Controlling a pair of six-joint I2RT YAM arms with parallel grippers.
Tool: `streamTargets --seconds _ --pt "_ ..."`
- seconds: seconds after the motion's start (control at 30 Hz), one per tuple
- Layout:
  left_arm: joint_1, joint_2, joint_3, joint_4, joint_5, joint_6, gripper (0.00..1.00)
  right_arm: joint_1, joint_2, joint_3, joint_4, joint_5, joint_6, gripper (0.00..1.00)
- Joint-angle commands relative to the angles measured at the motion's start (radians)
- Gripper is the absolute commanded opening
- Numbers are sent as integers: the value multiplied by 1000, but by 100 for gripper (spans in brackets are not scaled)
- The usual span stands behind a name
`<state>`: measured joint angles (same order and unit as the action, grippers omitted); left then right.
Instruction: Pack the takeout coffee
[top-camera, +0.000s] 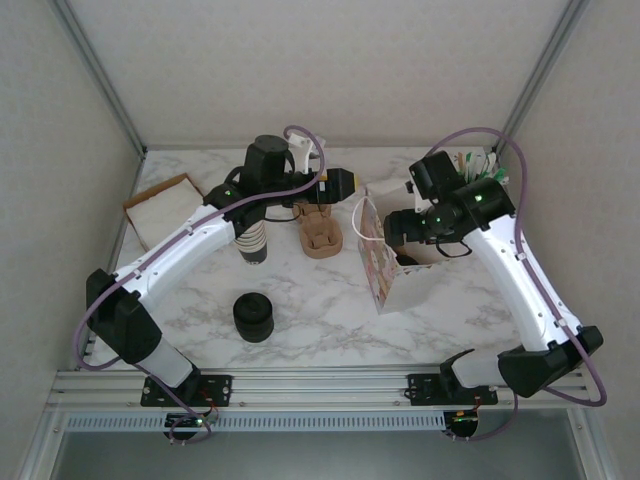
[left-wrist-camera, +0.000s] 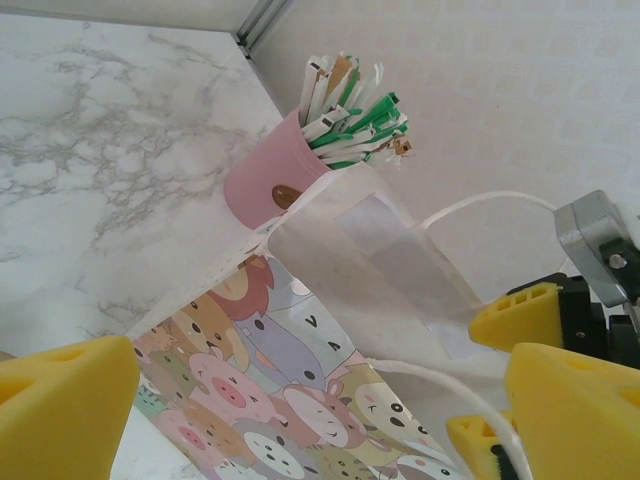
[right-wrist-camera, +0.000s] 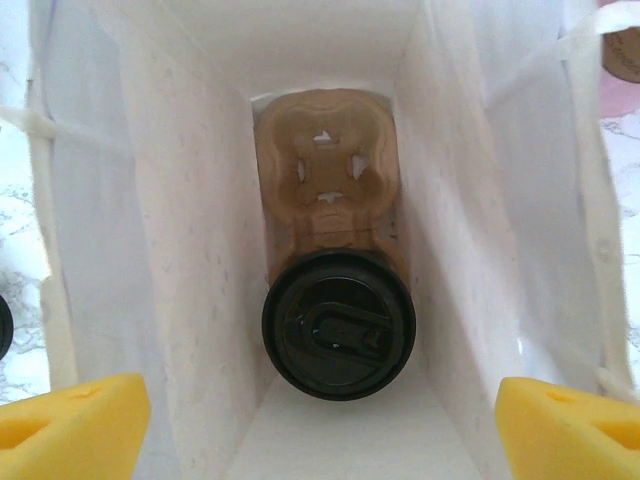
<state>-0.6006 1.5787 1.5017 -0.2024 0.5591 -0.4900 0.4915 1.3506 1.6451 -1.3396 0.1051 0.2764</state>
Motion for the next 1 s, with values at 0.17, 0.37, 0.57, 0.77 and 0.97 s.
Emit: streamTargets --seconds 0.17,0.37,0.57,0.77,0.97 --pt "-8 -26 4 30 -12 -5 94 8 -39 5 19 46 16 90" --pt "-8 -24 5 30 -11 -3 94 8 -31 7 11 80 27 90" --pt "-8 -24 8 26 -13 0 94 8 -33 32 4 110 38 89" --pt "-8 -28 11 28 -13 1 94 7 -44 56 16 108 42 88" --pt "-8 -31 8 33 -14 -3 94 7 -63 60 31 106 46 86"
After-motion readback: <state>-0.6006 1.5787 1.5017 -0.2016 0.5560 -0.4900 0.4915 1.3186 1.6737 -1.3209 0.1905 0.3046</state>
